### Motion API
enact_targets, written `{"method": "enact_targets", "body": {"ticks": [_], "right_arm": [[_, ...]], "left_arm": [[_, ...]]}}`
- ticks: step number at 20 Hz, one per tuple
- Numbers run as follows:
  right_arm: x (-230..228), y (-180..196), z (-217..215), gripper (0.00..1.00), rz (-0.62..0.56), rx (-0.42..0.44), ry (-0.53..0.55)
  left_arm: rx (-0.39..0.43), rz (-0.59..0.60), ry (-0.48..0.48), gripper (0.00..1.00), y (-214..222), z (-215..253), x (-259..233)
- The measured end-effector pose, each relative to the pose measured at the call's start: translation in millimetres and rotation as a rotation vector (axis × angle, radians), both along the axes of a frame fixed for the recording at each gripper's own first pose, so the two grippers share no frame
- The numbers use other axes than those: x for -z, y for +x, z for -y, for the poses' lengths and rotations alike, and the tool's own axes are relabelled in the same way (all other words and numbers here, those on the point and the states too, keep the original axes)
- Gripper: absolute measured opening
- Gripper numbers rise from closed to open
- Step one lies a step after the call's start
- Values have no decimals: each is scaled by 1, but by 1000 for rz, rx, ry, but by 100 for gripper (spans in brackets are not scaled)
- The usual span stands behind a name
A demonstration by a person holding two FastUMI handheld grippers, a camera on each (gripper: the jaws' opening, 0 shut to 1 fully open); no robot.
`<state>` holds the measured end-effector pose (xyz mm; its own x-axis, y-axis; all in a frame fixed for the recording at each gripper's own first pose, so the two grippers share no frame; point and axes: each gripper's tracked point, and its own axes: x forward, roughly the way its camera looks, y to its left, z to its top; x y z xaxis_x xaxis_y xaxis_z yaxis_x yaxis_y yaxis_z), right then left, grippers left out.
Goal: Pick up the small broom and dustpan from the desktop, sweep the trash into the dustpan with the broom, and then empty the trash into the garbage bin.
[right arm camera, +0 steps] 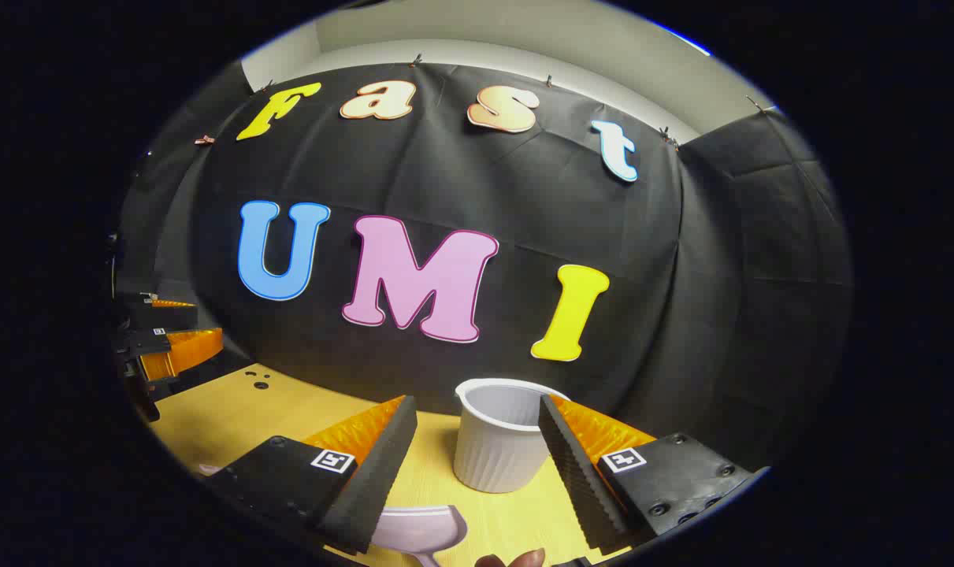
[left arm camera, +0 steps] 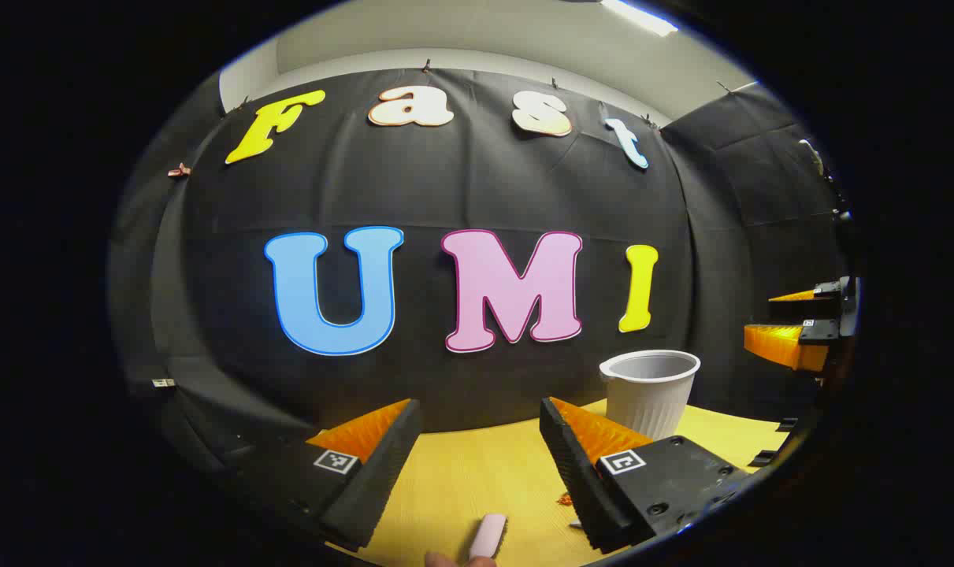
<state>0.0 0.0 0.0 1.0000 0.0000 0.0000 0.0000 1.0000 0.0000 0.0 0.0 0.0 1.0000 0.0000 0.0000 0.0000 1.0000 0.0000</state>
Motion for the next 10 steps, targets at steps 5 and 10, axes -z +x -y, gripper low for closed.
{"method": "enact_targets", "body": {"ticks": [5,10], "right_arm": [[5,4,-9,97,-10,-26,-27],[4,6,-24,97,-3,-66,-39]], "left_arm": [[-16,-13,2,95,-5,-11,5],[-41,-26,-6,96,-10,-21,11]]}}
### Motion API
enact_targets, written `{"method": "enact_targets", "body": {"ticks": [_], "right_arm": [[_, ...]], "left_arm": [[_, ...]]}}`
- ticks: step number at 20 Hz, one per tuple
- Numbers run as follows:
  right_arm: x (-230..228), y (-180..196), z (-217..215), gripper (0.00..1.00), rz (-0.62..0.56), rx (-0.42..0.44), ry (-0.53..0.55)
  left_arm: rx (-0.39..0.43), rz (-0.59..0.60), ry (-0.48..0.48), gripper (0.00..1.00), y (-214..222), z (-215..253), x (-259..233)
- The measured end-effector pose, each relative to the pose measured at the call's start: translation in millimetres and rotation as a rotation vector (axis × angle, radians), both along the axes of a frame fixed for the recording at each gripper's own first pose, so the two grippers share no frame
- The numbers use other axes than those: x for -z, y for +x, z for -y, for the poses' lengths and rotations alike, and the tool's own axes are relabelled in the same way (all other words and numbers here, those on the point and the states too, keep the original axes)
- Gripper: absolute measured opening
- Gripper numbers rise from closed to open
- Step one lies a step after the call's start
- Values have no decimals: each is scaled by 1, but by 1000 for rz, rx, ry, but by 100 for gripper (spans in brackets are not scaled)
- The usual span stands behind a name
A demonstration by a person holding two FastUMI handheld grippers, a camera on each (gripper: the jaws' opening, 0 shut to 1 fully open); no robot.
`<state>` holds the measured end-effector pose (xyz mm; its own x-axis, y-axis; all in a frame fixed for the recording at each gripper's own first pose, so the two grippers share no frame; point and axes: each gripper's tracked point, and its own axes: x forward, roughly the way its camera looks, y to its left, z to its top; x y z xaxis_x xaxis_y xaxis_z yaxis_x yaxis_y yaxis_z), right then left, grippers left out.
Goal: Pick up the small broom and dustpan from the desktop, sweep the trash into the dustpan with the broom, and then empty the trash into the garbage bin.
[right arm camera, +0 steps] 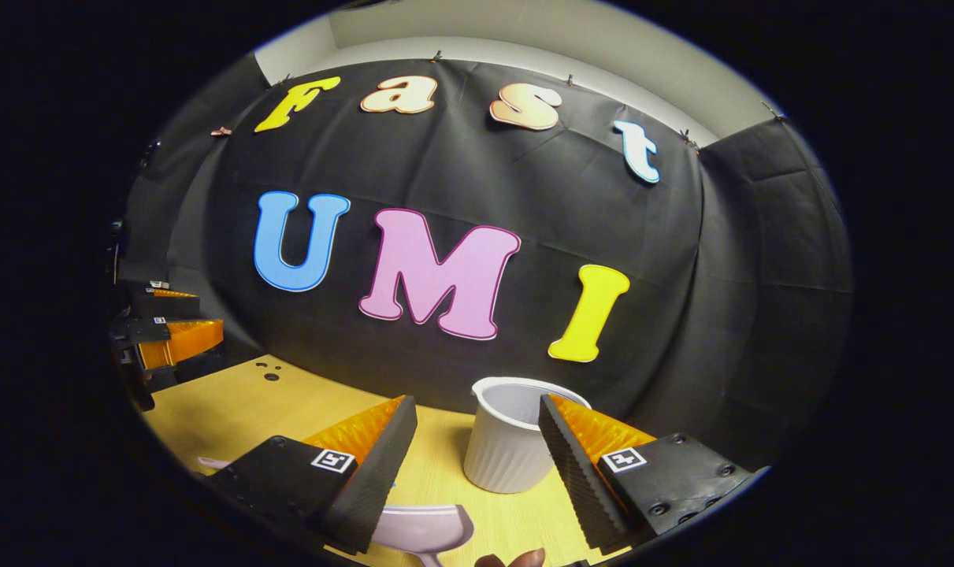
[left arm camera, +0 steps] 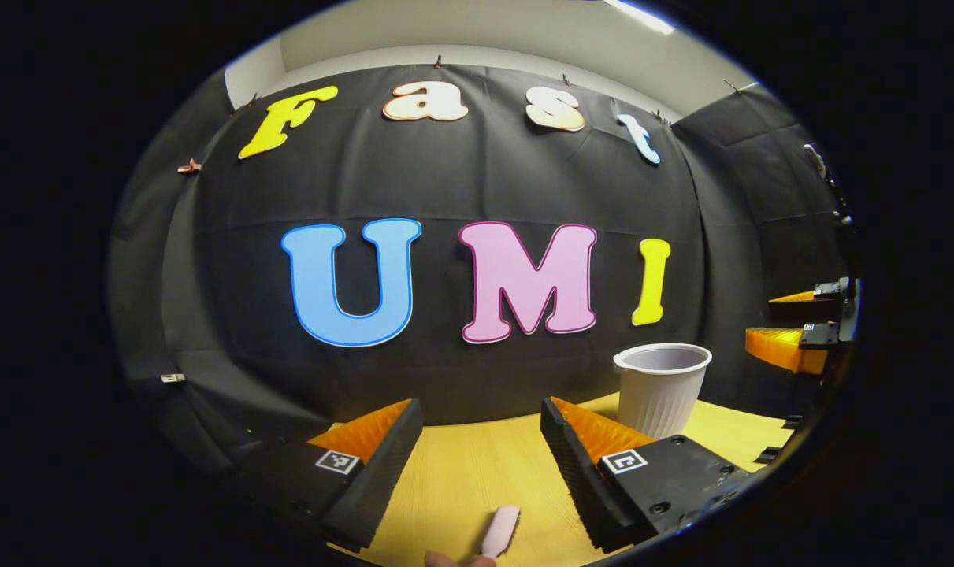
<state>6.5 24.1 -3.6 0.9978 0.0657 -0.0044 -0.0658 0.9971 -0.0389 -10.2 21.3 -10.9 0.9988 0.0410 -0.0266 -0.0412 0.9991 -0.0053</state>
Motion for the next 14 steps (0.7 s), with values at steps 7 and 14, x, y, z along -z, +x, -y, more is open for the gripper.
{"method": "enact_targets", "body": {"ticks": [7,14], "right_arm": [[20,-2,-9,98,-66,-61,-5],[152,-36,-17,96,-497,-204,-55]], "left_arm": [[-7,-17,4,95,-8,0,4],[-23,-48,5,96,-18,-1,20]]}}
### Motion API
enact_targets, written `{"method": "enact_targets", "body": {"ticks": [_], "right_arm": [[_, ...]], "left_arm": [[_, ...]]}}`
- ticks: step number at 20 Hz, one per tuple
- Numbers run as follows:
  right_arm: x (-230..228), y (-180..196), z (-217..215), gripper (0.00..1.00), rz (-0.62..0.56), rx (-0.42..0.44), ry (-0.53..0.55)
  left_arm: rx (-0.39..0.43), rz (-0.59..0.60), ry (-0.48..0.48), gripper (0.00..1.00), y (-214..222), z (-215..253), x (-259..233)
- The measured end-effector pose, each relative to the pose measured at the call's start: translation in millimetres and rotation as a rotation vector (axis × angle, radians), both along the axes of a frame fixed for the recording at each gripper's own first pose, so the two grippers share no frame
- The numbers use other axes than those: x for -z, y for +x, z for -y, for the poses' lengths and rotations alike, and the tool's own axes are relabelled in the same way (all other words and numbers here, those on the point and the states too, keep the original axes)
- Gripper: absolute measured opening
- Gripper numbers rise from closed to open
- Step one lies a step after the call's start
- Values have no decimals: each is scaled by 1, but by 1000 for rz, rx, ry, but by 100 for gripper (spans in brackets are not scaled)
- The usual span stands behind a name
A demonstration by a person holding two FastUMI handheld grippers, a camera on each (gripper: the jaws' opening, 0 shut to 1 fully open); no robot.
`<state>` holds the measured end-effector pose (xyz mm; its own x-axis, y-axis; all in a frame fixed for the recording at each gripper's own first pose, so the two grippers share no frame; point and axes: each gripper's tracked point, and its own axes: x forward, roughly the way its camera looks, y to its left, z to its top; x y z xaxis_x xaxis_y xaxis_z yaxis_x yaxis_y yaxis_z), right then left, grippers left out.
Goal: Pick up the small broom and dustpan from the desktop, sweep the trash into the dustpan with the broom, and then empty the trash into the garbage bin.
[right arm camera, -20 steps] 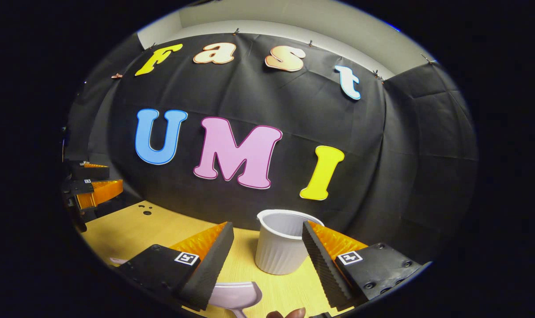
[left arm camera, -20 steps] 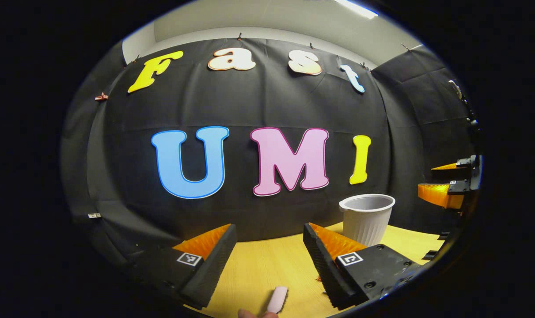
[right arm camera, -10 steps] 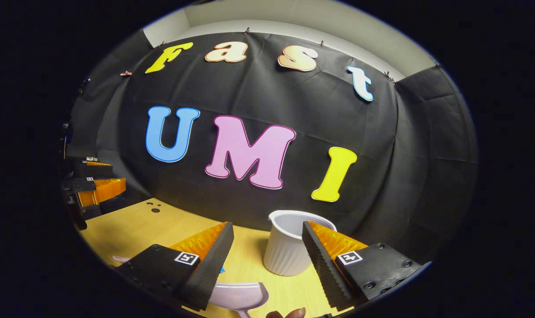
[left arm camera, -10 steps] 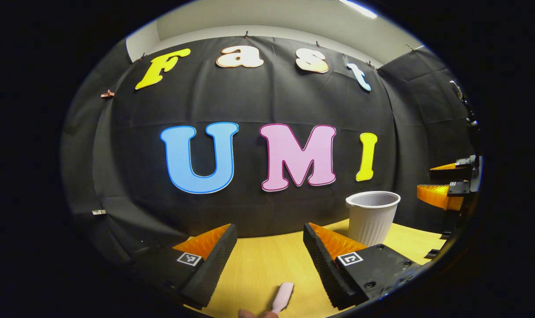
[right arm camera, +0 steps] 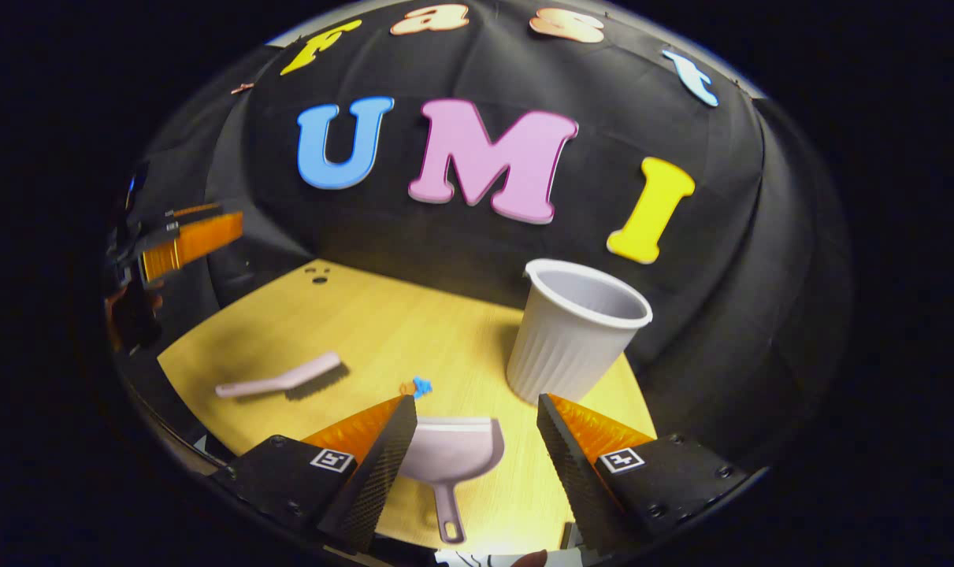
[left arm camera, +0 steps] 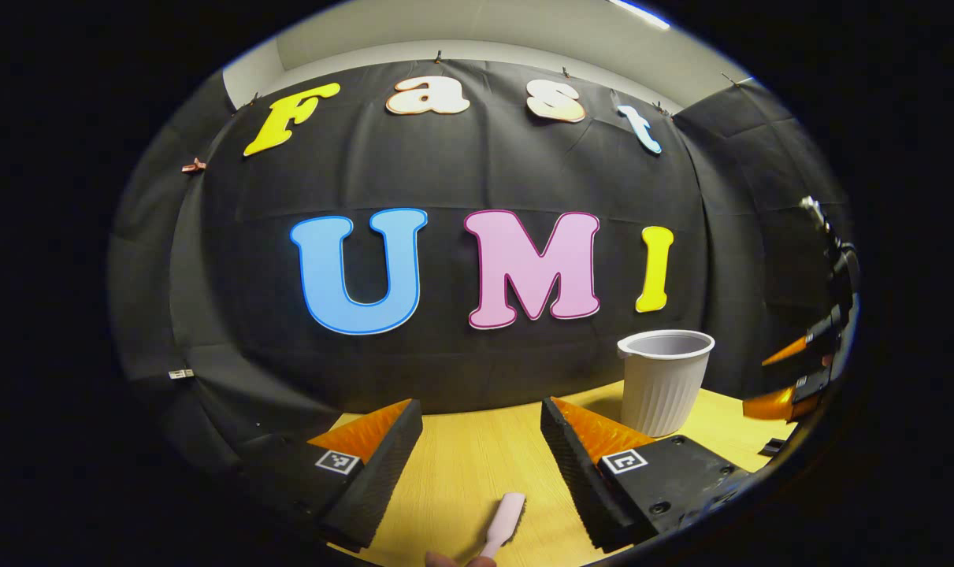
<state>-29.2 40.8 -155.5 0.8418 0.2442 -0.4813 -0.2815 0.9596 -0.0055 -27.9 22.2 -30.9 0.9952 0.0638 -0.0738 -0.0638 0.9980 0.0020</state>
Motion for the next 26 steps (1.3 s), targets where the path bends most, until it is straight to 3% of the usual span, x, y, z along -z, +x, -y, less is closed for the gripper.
{"method": "enact_targets", "body": {"ticks": [7,12,15,19,25,26], "right_arm": [[121,-43,-9,93,-363,-90,-46],[180,-50,-14,87,-522,-104,-57],[209,-47,-22,86,-595,-125,-73],[228,-37,-30,71,-654,-121,-70],[242,-29,-40,70,-714,-120,-49],[242,-26,-40,64,-722,-108,-43]], "left_arm": [[-16,-34,5,96,-11,0,13],[-27,-44,10,96,-18,1,17],[-35,-51,14,96,-23,2,17],[-47,-70,20,96,-29,0,22],[-73,-94,19,95,-31,-3,27],[-75,-94,21,95,-31,-3,29]]}}
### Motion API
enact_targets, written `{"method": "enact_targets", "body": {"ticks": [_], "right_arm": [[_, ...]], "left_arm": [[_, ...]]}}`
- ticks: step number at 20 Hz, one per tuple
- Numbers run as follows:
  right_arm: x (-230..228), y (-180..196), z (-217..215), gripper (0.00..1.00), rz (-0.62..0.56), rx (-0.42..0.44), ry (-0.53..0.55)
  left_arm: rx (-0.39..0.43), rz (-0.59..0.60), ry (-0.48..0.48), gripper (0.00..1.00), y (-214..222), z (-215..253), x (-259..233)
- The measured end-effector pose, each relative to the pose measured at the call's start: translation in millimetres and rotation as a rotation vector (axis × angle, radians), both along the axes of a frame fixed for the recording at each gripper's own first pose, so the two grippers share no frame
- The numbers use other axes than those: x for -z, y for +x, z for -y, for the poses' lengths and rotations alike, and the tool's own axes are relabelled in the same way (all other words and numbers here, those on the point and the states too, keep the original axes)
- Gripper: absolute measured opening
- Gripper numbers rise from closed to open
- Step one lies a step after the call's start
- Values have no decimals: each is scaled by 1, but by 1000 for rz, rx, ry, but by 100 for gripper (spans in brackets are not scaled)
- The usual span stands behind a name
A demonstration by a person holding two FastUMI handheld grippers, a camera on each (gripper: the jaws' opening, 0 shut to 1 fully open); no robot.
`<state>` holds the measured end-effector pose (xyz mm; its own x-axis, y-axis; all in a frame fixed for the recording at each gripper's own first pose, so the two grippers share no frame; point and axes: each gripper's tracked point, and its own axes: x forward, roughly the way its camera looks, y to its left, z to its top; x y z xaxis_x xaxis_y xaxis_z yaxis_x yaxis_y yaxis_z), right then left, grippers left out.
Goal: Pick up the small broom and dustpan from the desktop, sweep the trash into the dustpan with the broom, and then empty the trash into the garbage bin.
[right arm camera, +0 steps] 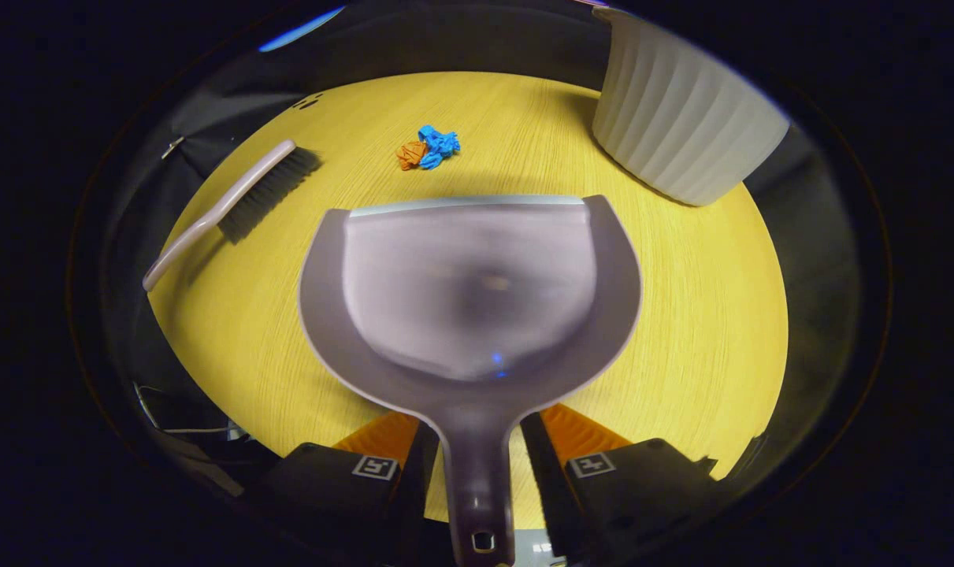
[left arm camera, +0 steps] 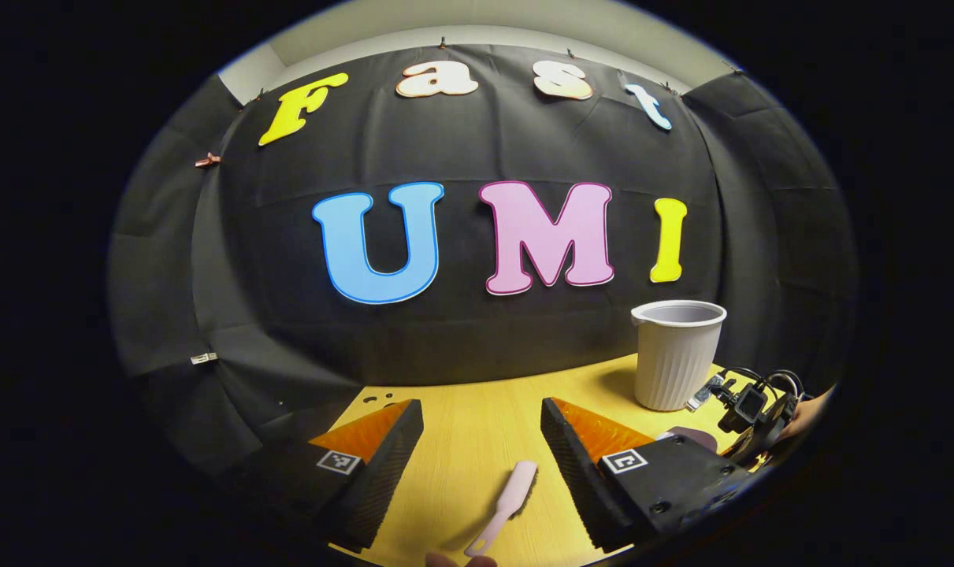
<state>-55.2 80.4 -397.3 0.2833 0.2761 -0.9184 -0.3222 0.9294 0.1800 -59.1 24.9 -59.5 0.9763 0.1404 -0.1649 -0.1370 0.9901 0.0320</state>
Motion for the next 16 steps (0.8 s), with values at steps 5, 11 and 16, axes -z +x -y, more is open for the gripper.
{"method": "enact_targets", "body": {"ticks": [5,11,16], "right_arm": [[-3,0,-4,39,15,-34,-14],[-7,-1,-2,36,31,-14,3],[-38,-14,4,36,57,-8,44]], "left_arm": [[0,-23,-9,95,8,0,6],[34,-44,-25,95,27,10,26],[99,-86,-8,95,47,16,43]]}}
